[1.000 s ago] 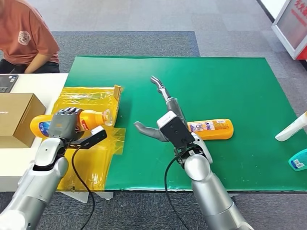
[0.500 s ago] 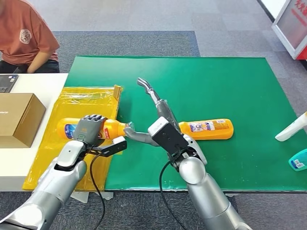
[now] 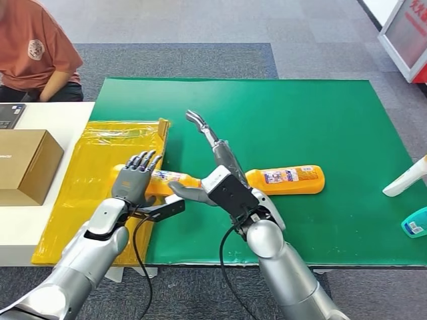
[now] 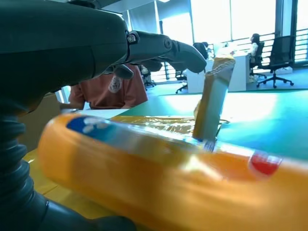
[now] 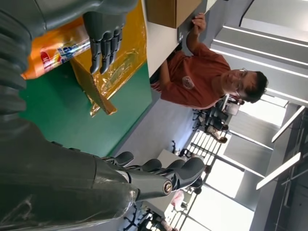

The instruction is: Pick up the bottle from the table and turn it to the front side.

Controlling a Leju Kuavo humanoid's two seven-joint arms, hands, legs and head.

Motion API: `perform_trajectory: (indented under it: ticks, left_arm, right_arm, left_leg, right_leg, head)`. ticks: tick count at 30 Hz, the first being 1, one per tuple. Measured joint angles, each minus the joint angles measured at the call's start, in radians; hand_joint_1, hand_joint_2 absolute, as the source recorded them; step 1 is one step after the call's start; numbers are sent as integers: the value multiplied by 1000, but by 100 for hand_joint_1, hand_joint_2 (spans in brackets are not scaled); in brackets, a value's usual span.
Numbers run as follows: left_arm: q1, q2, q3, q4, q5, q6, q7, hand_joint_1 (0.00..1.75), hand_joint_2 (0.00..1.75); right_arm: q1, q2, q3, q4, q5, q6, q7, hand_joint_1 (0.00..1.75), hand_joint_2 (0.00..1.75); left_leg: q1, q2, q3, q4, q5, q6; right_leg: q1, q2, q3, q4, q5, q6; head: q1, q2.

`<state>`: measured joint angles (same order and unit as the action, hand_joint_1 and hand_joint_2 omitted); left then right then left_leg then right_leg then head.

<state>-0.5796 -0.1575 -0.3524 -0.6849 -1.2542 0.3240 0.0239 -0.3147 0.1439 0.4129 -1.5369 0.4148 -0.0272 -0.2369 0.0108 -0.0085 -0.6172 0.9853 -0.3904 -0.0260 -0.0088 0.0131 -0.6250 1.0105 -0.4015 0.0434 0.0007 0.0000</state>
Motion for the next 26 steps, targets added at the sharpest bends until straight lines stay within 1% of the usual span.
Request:
perform_trajectory:
  ticks: [8,12,14,16,19,23,25,26]
  left_arm:
    - [0,2,-3,10,54,10,-2,0,175]
    - [2,5,6,7,132,22,-34,0,175]
    - [14,8,21,-18,213,22,-68,0,175]
    - [40,15,47,-73,347,13,-114,0,175]
    - [106,43,101,-221,631,-47,-184,0,175]
    - [237,113,185,-481,1003,-148,-277,0,175]
    - [319,149,233,-604,1170,-211,-303,0,175]
    - [341,158,246,-634,1209,-227,-309,0,175]
  right_arm:
    - [0,-2,5,-2,-9,-5,1,0,175]
    - [0,-3,5,-2,-10,-12,3,0,175]
    - [1,-6,5,-2,-10,-23,5,0,175]
    - [4,-11,5,-2,-10,-40,6,0,175]
    - [17,-29,4,-9,-8,-75,4,0,175]
    - [44,-67,-4,-29,-10,-121,-9,0,175]
    - [54,-89,-13,-42,-8,-139,-13,0,175]
    - [56,-94,-16,-45,-7,-144,-14,0,175]
  left_leg:
    - [0,0,0,0,0,0]
    - [0,0,0,0,0,0]
    - [0,0,0,0,0,0]
    - [0,0,0,0,0,0]
    - [0,0,0,0,0,0]
    - [0,1,0,-1,-1,-1]
    - [0,1,0,-2,-1,-1]
    - [0,1,0,-2,-1,-1]
  right_leg:
    - [0,0,0,0,0,0]
    - [0,0,0,1,0,0]
    - [0,0,0,1,0,0]
    - [0,0,0,1,0,0]
    - [0,0,0,2,0,0]
    - [0,1,-1,2,-1,-2]
    - [0,1,-2,2,-2,-2]
    - [0,1,-2,2,-2,-3]
  head:
    - [0,0]
    - [0,0]
    - [0,0]
    - [0,0]
    - [0,0]
    - [0,0]
    - [0,0]
    - [0,0]
